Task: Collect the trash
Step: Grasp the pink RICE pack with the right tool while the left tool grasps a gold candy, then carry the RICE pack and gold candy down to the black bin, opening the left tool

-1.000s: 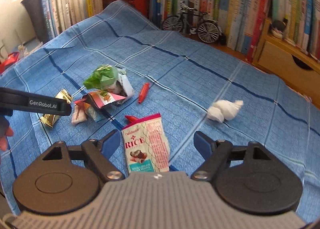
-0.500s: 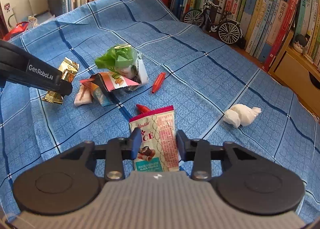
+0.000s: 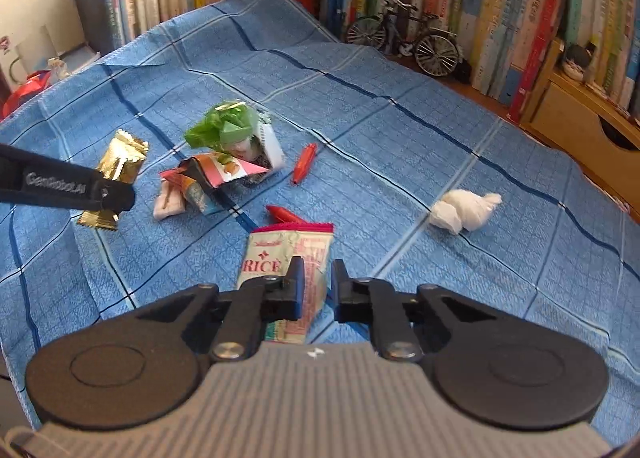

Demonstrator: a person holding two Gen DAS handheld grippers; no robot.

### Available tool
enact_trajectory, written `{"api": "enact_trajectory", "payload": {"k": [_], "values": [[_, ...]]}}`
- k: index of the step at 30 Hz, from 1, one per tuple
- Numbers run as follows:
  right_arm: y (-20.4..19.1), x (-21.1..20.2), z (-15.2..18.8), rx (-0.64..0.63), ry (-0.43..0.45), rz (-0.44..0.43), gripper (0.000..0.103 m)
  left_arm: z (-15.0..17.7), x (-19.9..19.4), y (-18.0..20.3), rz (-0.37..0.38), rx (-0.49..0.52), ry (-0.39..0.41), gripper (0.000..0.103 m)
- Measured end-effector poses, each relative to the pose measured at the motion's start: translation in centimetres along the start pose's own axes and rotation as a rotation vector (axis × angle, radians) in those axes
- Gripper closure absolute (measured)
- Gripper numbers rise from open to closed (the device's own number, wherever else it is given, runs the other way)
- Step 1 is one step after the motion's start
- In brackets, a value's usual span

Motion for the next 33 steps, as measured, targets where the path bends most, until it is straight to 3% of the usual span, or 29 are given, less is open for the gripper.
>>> {"api": "enact_trajectory", "payload": {"k": [4, 9, 11, 13, 15, 22, 33], "values": [[0.6, -0.1, 0.2, 0.068, 0.007, 0.017, 0.032, 0.6, -0.5, 0.0, 0.005, 0.003, -0.001, 0.078], [-1.3, 0.8, 0.1, 0.04, 0.009, -0.007, 0.02, 1.5, -0.6, -0.5, -0.008, -0.007, -0.014, 0.078], [-2.4, 1.9, 0.6, -0.009, -0.03, 0.009, 0.021, 1.8, -0.7, -0.7, -0.011, -0.008, -0.015, 0.078], [-3.1, 2.6, 1.2, -0.036, -0.071, 0.009, 0.04, 1.9, -1.0, -0.7, -0.013, -0.003, -0.012, 0.078], [-3.4, 2.1, 1.3, -0.048, -0.061, 0.002, 0.051, 2.0, -1.2, -0.6, -0.016, 0.008, -0.007, 0.078], [-2.8, 0.2, 2.5, -0.031, -0.063, -0.01, 0.053, 2.5, -2.1, -0.2, -0.003, 0.03, 0.005, 0.078], [-1.4, -3.8, 4.1, 0.059, -0.02, 0.065, 0.053, 5.5, -5.8, 0.1, 0.064, 0.082, 0.041, 0.078]]}}
Point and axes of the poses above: each gripper's, at about its wrist camera, not at the fingertips, and x roughly the way its jaws point, y to its right, z to its underside, the point moved 8 cm from there along x, roughly the way its jaws point, and after that the axes turned 5 degrees about x, right-handed, at the moved point
